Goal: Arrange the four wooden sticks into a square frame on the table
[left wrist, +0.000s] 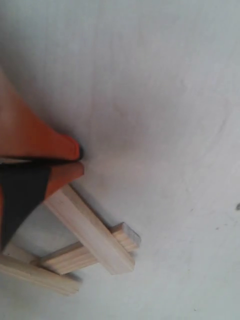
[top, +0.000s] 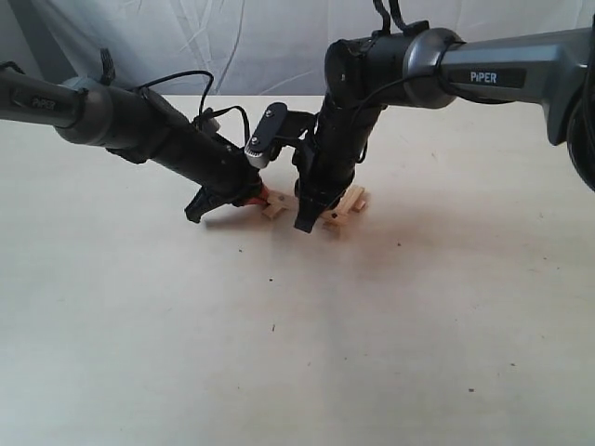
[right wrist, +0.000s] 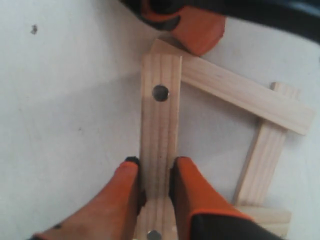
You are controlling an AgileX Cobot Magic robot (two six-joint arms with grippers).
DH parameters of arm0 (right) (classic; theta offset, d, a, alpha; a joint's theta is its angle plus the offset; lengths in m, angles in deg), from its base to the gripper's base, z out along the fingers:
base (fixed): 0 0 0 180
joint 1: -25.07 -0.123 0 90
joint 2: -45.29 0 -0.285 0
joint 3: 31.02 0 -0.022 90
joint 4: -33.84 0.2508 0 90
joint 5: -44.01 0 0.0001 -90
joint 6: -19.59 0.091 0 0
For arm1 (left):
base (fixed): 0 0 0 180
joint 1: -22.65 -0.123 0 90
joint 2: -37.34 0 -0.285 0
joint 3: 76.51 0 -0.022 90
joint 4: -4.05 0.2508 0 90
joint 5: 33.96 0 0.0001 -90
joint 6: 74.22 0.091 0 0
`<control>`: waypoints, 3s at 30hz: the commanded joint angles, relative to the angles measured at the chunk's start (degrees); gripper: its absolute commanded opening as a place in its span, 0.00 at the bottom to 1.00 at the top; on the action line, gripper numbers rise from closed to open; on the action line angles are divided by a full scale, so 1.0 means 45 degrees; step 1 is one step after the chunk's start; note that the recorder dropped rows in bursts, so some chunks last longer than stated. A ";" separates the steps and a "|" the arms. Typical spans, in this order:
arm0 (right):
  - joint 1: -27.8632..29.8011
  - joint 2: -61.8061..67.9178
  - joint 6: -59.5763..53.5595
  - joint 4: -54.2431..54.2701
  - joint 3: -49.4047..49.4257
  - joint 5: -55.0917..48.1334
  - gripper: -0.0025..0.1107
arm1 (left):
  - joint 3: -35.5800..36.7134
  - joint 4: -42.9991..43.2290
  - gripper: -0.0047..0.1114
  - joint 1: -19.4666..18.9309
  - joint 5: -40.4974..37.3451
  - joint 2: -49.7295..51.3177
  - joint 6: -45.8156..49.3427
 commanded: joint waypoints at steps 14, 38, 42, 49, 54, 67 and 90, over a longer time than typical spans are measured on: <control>0.0059 0.0535 0.1377 0.0057 0.0061 0.0550 0.02 | 0.0018 0.0375 0.04 -0.0512 -0.1009 0.0237 0.0204; 0.0217 -0.0980 0.3225 -0.0376 0.0015 0.0303 0.42 | 0.0018 0.0375 0.04 -0.0512 -0.1183 0.0237 0.0204; 0.0884 -0.1023 0.5143 -0.0843 0.0015 -0.1417 0.31 | 0.0018 0.0398 0.04 -0.0512 -0.1212 0.0237 0.0204; 0.1428 -0.0127 0.6392 -0.0118 0.0043 -0.3192 0.03 | 0.0018 0.0458 0.04 -0.0512 -0.1229 0.0237 0.0204; 0.1428 0.0280 0.6590 0.0719 0.0043 -0.3110 0.03 | 0.0018 0.0274 0.04 -0.0512 -0.1379 0.0237 0.0204; 0.1428 0.0400 0.6619 0.0763 0.0043 -0.3086 0.03 | 0.0018 0.0008 0.04 -0.0512 -0.1748 0.0237 0.0178; 0.1672 0.0449 0.7511 0.0227 0.0043 -0.3373 0.03 | 0.0018 -0.0079 0.04 -0.0512 -0.1958 0.0237 0.0178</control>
